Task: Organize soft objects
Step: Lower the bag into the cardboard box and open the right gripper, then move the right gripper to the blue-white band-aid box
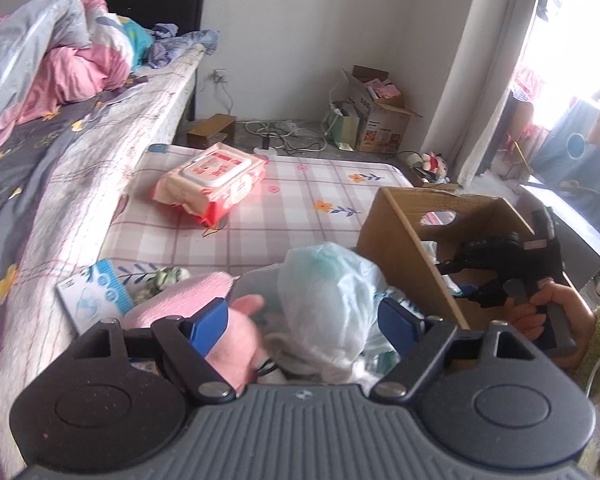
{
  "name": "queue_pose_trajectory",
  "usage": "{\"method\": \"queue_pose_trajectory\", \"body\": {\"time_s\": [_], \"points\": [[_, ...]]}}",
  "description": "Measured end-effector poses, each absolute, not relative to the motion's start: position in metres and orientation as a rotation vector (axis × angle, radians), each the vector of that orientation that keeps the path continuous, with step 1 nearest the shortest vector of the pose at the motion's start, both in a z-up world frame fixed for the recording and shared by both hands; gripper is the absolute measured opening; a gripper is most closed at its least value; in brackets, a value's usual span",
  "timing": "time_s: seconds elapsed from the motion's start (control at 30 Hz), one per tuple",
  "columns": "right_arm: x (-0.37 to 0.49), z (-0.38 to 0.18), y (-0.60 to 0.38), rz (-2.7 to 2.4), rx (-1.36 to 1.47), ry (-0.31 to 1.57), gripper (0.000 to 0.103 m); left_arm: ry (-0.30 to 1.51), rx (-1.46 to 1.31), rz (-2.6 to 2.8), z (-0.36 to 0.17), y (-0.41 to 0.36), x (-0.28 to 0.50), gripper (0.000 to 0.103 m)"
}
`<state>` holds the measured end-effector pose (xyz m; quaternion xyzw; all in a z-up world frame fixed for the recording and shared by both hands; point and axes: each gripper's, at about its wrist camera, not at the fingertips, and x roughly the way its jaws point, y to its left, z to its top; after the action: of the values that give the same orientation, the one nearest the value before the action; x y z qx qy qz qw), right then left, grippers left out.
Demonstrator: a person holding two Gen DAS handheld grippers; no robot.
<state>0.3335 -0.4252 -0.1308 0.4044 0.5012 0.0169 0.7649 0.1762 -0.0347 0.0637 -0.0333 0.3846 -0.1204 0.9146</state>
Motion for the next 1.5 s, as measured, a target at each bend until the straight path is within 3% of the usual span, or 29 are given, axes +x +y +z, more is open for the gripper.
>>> {"method": "queue_pose_trajectory", "body": {"time_s": [0.27, 0.57, 0.97, 1.13, 1.27, 1.5], "points": [[0.306, -0.075, -0.431, 0.017, 0.718, 0.957, 0.066, 0.777, -0.154, -0.12, 0.054, 0.027, 0.134, 0.088], [0.27, 0.009, -0.386, 0.181, 0.542, 0.808, 0.066, 0.715, -0.14, -0.068, 0.044, 0.058, 0.104, 0.088], [0.271, 0.072, -0.209, 0.723, 0.38, 0.852, 0.066, 0.644, -0.138, -0.022, 0.035, 0.09, 0.131, 0.087], [0.314, 0.062, -0.127, 0.891, 0.326, 0.944, 0.066, 0.702, -0.125, 0.016, 0.021, 0.098, 0.171, 0.08], [0.358, 0.023, -0.067, 0.94, 0.283, 1.081, 0.065, 0.788, -0.164, 0.026, 0.002, 0.107, 0.202, 0.067], [0.402, -0.043, -0.016, 0.942, 0.225, 1.228, 0.057, 0.891, -0.195, 0.02, -0.021, 0.114, 0.234, 0.065]]}}
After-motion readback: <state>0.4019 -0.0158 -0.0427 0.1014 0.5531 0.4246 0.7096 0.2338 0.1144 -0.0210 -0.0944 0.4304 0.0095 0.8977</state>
